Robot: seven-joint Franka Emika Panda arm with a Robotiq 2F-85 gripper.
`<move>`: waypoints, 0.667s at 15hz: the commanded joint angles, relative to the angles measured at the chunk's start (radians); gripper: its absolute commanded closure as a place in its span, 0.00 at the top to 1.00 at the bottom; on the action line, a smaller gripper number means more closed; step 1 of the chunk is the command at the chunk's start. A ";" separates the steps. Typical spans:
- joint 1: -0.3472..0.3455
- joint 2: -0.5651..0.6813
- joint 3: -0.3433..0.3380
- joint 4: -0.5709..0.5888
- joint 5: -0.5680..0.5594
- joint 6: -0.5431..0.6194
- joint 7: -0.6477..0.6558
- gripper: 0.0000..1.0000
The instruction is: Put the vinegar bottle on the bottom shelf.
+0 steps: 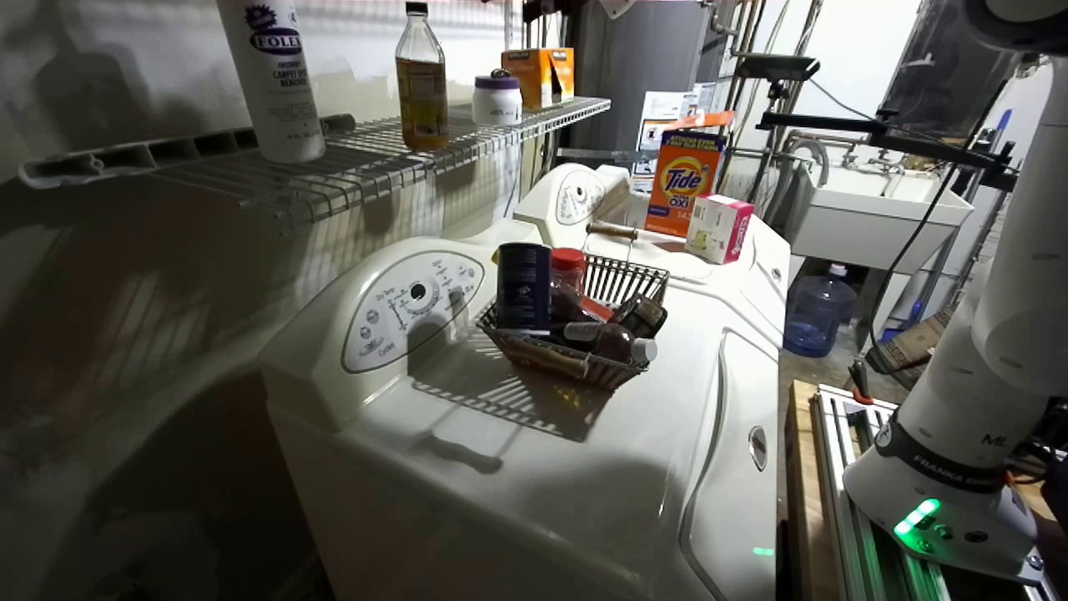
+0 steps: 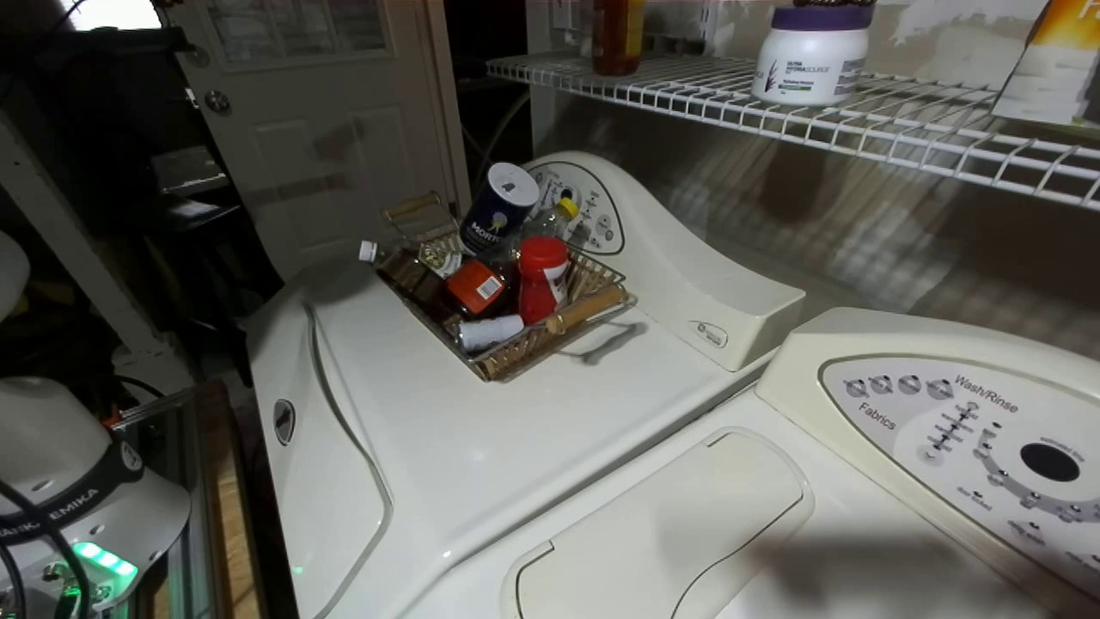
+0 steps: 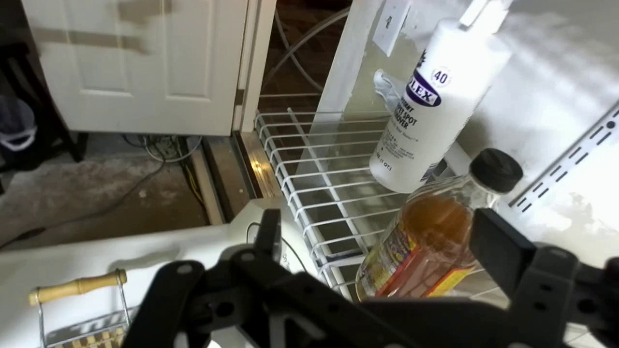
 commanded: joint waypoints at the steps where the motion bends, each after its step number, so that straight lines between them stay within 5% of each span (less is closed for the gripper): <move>1: 0.052 -0.148 -0.029 -0.164 -0.098 0.069 -0.168 1.00; 10: 0.130 -0.399 0.016 -0.406 -0.337 0.298 -0.446 1.00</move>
